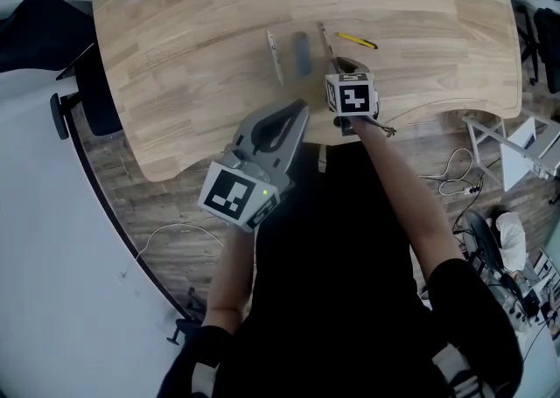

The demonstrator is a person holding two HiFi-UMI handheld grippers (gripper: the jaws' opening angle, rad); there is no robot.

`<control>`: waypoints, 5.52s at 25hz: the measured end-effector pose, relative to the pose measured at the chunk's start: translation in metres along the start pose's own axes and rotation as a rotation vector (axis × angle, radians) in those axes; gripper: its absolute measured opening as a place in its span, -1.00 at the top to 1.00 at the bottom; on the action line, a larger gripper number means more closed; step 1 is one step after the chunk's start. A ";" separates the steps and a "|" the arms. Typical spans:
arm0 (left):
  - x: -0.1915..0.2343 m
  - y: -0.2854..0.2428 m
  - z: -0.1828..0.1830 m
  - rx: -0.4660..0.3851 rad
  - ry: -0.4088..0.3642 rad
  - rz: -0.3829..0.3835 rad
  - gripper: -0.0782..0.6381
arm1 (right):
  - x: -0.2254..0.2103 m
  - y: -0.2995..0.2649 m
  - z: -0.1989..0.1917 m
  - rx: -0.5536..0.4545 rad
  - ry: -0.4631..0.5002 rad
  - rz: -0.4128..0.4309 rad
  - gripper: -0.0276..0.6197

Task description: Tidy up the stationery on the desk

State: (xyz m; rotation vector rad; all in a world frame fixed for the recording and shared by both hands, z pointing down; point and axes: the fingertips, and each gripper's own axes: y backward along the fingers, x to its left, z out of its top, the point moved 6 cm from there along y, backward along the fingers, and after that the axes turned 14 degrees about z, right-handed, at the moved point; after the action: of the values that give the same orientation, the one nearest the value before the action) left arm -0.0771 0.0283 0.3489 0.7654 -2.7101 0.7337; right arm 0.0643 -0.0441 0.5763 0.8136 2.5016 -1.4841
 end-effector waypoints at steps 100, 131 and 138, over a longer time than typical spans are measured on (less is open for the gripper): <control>-0.006 0.030 0.010 -0.076 -0.035 -0.041 0.67 | 0.003 0.082 0.013 -0.140 0.003 -0.035 0.53; -0.203 0.129 -0.028 -0.266 0.004 0.217 0.67 | 0.048 0.401 -0.048 -0.521 0.412 0.439 0.85; -0.227 0.148 -0.022 -0.306 -0.043 0.230 0.67 | 0.064 0.437 -0.053 -0.556 0.475 0.556 0.85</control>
State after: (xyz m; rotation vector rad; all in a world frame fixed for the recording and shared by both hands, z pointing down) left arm 0.0342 0.2455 0.2295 0.4084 -2.8844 0.3329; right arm 0.2392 0.1891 0.2401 1.6839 2.4524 -0.4204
